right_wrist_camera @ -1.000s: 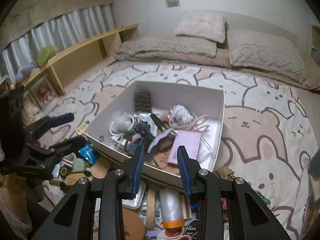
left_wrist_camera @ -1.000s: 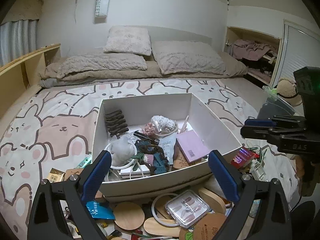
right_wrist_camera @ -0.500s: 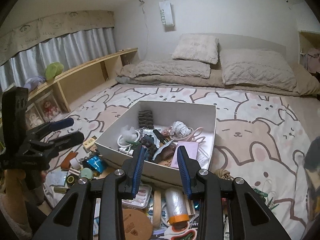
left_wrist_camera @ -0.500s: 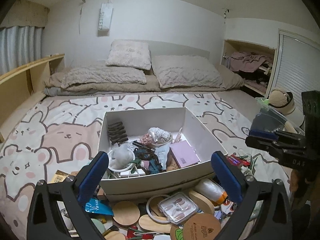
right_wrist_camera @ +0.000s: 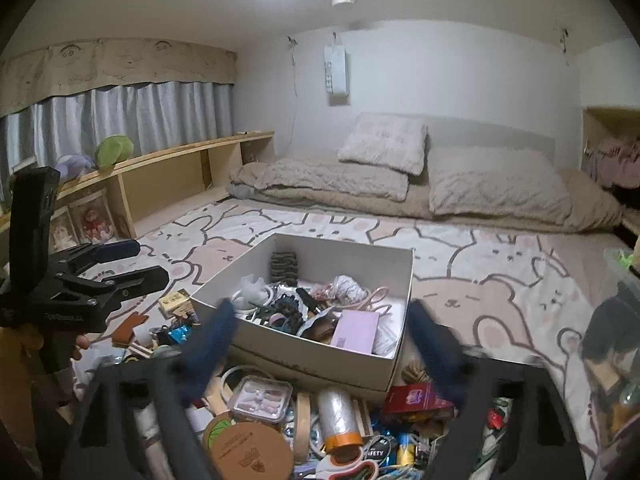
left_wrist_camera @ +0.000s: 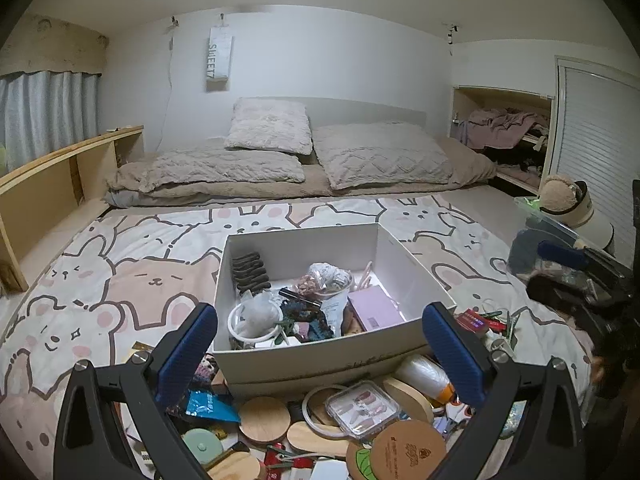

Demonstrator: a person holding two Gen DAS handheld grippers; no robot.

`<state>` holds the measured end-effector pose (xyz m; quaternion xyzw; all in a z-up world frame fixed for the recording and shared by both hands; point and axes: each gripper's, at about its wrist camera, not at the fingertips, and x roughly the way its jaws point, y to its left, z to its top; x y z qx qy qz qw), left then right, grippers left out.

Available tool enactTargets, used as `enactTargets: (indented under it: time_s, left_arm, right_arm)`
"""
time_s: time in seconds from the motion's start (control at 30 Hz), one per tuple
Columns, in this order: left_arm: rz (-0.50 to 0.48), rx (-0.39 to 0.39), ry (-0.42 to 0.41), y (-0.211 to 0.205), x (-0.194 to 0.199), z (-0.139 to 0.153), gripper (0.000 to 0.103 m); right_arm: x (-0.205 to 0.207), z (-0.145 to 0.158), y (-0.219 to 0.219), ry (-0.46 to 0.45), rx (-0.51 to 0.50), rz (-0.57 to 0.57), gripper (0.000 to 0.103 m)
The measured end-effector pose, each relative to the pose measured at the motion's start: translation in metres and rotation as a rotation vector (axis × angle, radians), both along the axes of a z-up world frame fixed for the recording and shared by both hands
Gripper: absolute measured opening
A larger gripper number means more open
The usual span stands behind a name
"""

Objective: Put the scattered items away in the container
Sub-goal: 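Withdraw both open tools upward and back from the white box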

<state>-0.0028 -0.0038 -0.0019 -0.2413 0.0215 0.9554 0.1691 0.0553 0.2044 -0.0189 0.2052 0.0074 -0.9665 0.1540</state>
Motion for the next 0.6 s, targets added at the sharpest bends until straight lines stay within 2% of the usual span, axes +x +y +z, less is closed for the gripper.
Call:
enactTargets:
  time_s: [0.2, 0.6]
  left_arm:
    - [0.015, -0.006, 0.014, 0.001, 0.010, -0.002, 0.103]
    - [0.010, 0.008, 0.002, -0.001, 0.025, -0.016, 0.103]
  right_arm:
    - [0.009, -0.006, -0.009, 0.041, 0.069, -0.019, 0.103]
    - [0.019, -0.022, 0.001, 0.032, 0.038, -0.047, 0.103]
